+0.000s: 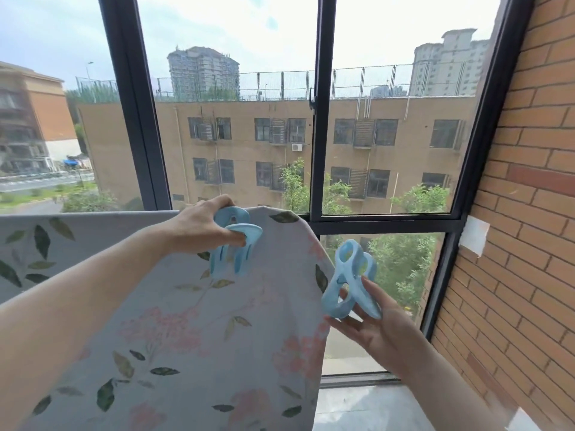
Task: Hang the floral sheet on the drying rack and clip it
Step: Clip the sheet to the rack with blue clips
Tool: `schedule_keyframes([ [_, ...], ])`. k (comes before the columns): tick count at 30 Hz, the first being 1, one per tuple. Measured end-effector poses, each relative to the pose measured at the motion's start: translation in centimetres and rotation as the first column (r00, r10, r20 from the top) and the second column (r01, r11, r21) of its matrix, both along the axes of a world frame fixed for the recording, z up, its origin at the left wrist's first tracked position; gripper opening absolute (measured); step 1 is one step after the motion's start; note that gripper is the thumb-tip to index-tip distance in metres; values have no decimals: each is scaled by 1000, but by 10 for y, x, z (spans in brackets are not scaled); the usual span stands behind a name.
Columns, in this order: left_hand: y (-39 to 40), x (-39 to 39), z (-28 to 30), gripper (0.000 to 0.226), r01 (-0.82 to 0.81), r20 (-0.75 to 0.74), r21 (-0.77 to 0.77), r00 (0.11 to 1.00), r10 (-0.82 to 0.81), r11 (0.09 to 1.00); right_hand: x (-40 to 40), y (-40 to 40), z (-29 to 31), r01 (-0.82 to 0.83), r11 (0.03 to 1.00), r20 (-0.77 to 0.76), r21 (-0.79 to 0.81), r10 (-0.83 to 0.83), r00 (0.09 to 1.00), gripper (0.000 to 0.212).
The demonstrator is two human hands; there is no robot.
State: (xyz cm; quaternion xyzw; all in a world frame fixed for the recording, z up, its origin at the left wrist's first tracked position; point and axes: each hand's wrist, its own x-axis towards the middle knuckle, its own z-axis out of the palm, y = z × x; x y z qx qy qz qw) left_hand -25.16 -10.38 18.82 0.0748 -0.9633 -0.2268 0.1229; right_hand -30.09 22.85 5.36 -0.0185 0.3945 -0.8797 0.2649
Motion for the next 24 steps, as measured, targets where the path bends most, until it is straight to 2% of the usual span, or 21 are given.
schedule_keyframes([
  [7, -3, 10, 2, 44, 27, 20, 74, 999, -29, 997, -22, -18, 38, 27, 998, -55, -49, -30, 998, 38],
  [11, -2, 15, 4, 44, 23, 34, 81, 999, -26, 996, -32, -23, 57, 23, 982, -146, 185, 4, 989, 49],
  [15, 1, 16, 6, 47, 13, 45, 95, 999, -17, 995, -40, -27, 77, 142, 926, -281, 351, -40, 959, 47],
  [17, 2, 17, 6, 46, 14, 43, 99, 999, -18, 995, -48, -28, 82, 236, 846, -385, 478, -40, 922, 68],
  [19, 2, 16, 6, 43, 16, 43, 95, 999, -20, 995, -57, -26, 84, 375, 712, -535, 593, 1, 845, 88],
  [22, 2, 16, 7, 41, 18, 48, 93, 999, -22, 996, -65, -19, 89, 639, 443, -757, 629, 161, 634, 82],
  [24, 2, 15, 7, 41, 20, 53, 90, 998, -24, 996, -76, -16, 92, 741, 350, -819, 573, 252, 515, 78],
])
